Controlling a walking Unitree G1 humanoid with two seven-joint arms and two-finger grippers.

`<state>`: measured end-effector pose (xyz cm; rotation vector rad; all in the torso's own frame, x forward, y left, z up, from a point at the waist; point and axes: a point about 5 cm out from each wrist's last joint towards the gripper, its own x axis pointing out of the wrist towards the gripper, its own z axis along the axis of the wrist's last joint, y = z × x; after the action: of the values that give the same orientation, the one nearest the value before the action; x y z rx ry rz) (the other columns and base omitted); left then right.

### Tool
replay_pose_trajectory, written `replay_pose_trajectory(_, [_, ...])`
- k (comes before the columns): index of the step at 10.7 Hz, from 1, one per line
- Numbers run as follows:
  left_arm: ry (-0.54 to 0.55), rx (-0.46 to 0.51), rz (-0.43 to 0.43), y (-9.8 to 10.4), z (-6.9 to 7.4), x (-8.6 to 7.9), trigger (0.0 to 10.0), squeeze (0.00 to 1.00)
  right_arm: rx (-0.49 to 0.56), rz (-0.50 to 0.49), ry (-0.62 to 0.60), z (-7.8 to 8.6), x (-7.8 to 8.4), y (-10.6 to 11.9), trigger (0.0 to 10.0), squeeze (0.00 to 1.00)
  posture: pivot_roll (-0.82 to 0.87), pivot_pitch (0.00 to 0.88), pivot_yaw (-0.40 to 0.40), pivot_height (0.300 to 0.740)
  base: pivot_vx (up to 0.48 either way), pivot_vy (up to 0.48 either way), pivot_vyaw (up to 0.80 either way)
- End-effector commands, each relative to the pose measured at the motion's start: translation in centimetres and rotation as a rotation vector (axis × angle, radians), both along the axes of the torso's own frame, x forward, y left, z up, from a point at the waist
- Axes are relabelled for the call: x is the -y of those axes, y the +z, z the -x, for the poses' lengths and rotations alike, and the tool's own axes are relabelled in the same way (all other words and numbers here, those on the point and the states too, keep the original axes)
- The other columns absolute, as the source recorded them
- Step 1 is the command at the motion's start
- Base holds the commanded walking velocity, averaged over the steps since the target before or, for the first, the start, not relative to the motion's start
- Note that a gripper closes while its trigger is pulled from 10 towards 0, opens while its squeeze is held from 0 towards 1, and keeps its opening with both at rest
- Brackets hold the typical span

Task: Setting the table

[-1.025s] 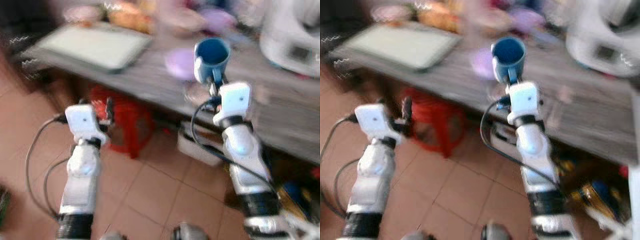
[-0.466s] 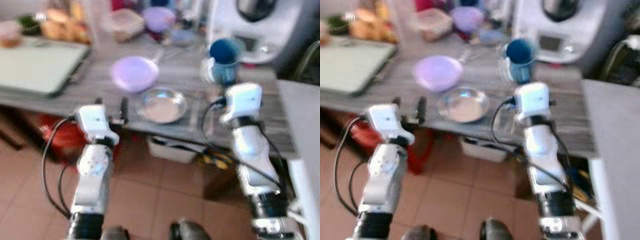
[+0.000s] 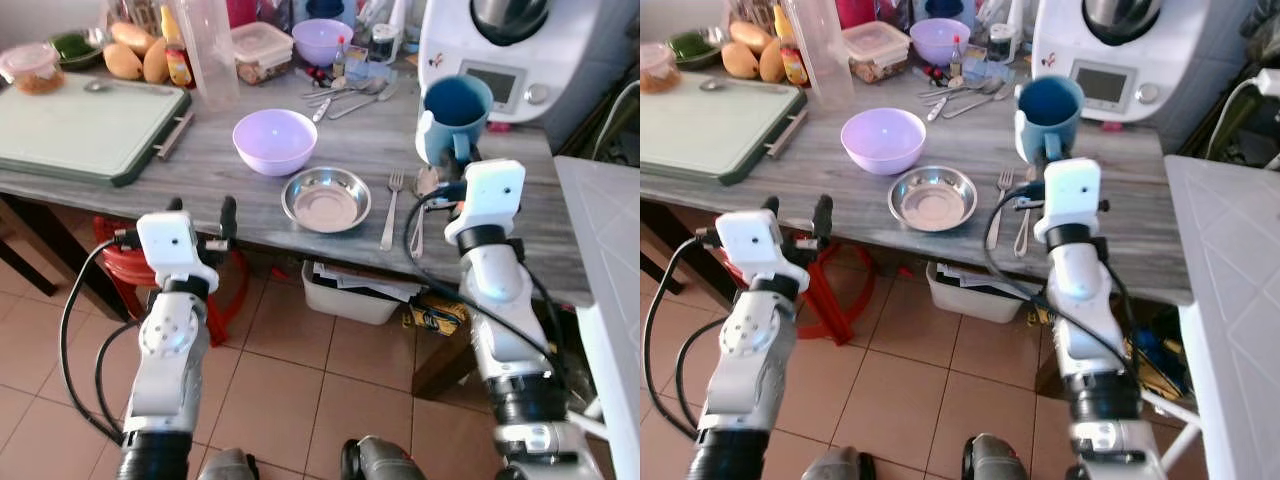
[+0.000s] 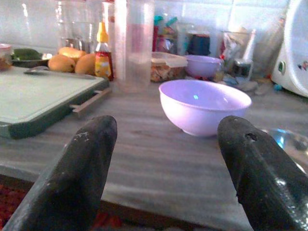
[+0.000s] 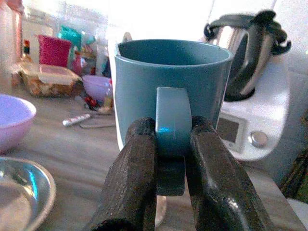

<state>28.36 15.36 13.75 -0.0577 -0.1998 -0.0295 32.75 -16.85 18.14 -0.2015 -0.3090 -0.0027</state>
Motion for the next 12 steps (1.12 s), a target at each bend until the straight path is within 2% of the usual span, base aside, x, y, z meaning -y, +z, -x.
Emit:
replay_pose_trajectory(1, [-0.011,-0.004,-0.011,0.1,0.2,-0.1,10.0,0.0,0.003,-0.019,0.01,-0.4,0.3,0.5,10.0,0.0,-0.02,0.158,0.012,0.74,0.0,0.0,0.0])
replay_pose_trajectory(3, [-0.011,-0.022,-0.029,0.0,0.9,-0.5,10.0,0.0,-0.026,-0.038,0.072,-1.5,0.2,1.1,10.0,0.0,-0.01,0.206,0.024,0.74,0.0,0.0,0.0])
replay_pose_trajectory(7, [-0.028,-0.084,-0.067,-0.3,3.5,-0.9,10.0,0.0,-0.031,-0.035,0.22,-3.8,-1.3,2.8,10.0,0.0,0.06,0.291,0.049,0.74,0.0,0.0,0.0])
replay_pose_trajectory(12, [-0.021,-0.118,-0.09,0.2,4.5,-1.6,10.0,0.0,-0.017,-0.03,0.334,-4.7,-2.1,3.7,10.0,0.0,0.09,0.32,0.06,0.74,0.0,0.0,0.0])
